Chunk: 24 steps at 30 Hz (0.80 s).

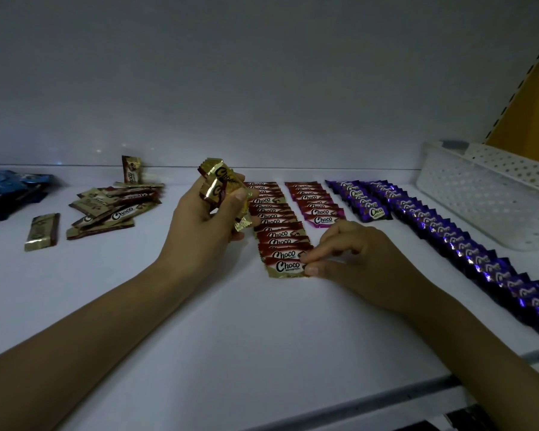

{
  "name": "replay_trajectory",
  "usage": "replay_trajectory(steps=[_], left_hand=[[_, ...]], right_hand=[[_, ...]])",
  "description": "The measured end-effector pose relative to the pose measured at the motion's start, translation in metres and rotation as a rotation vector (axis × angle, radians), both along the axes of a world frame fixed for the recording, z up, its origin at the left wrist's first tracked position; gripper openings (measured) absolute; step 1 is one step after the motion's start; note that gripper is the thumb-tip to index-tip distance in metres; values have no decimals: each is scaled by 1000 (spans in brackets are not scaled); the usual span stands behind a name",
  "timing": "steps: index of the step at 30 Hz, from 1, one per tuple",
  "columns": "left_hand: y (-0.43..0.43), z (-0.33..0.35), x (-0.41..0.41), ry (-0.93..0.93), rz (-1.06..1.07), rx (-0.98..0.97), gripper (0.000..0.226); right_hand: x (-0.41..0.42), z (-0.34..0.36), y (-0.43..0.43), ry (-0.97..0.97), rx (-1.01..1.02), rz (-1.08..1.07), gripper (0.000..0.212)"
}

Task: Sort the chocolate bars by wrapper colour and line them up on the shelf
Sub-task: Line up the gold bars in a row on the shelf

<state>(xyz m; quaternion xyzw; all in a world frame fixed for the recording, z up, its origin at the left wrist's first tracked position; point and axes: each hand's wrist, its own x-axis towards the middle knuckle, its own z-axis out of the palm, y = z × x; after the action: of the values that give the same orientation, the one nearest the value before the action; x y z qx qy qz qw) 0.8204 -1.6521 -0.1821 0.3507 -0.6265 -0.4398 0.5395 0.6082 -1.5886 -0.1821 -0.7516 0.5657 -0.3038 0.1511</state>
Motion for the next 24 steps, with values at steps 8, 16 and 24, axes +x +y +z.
replay_trajectory(steps=[8,16,24], left_hand=[[2,-1,-1,-21,-32,-1,16],[3,-1,-2,-17,-45,1,17],[3,1,-2,-28,-58,-11,13]], right_hand=[[6,-3,1,131,-61,-72,30],[9,-1,1,214,-37,-80,34],[13,3,7,131,-58,-1,40]])
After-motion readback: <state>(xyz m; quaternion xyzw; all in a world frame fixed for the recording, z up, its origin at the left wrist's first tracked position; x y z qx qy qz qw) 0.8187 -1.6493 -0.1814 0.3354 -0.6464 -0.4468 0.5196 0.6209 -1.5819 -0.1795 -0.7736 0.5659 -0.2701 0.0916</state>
